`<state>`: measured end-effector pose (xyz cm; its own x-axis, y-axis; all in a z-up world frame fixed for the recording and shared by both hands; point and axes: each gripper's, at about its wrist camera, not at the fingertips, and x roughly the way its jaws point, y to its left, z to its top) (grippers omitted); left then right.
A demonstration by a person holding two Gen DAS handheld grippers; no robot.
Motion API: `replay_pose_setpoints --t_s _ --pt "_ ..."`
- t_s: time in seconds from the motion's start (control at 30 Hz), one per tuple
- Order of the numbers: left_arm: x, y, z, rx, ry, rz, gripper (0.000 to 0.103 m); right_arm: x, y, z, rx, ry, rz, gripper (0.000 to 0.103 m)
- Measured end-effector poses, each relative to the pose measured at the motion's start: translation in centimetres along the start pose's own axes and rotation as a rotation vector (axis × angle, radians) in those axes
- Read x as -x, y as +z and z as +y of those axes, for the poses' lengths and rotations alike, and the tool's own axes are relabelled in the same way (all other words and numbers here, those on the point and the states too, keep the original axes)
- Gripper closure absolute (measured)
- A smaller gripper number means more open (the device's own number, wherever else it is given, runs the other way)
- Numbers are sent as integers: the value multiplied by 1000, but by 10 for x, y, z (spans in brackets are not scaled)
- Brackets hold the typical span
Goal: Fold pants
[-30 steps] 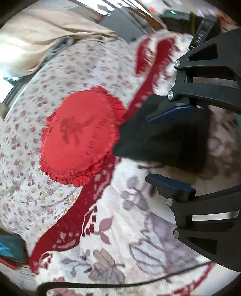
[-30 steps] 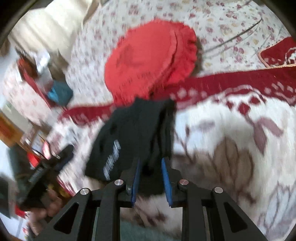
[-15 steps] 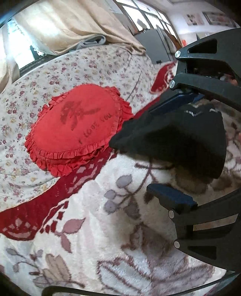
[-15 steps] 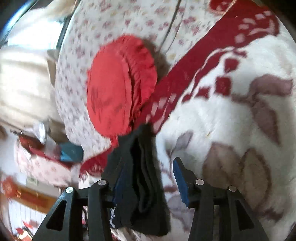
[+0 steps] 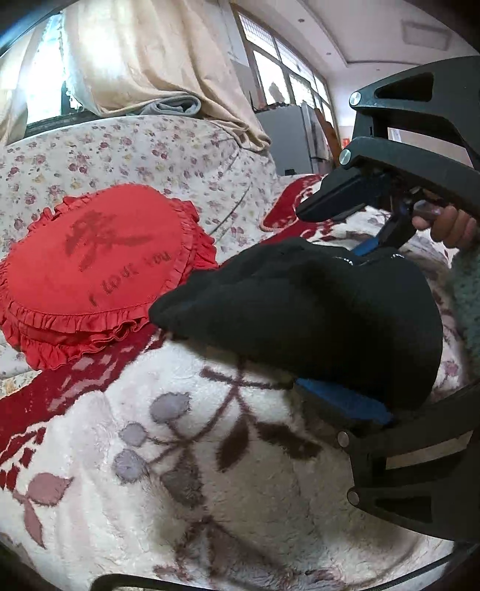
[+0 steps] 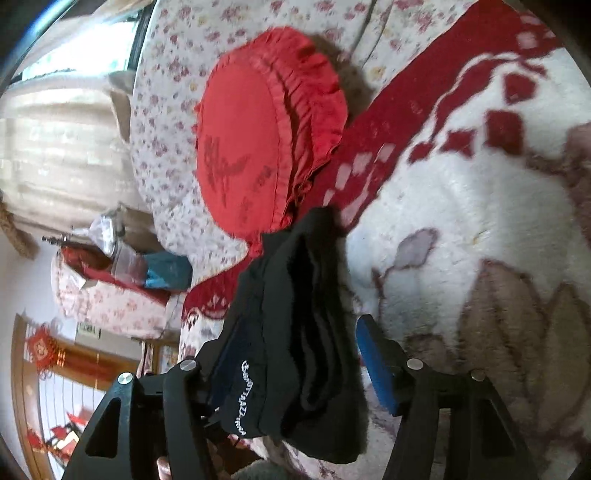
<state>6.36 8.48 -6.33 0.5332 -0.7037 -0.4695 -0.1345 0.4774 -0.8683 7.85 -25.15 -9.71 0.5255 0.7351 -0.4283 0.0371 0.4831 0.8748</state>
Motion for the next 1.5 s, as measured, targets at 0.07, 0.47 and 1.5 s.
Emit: replay_pose_setpoints --t_s 0.07,0.47,1.5 --pt "-2 0 0 -1 5 3 19 -12 0 2 10 -3 53 42" --pt "19 -29 -6 -80 244 -53 67 -43 -13 19 141 -8 255 71" --pt "24 -108 -75 -634 756 -243 1 39 -110 66 549 -369 58 65"
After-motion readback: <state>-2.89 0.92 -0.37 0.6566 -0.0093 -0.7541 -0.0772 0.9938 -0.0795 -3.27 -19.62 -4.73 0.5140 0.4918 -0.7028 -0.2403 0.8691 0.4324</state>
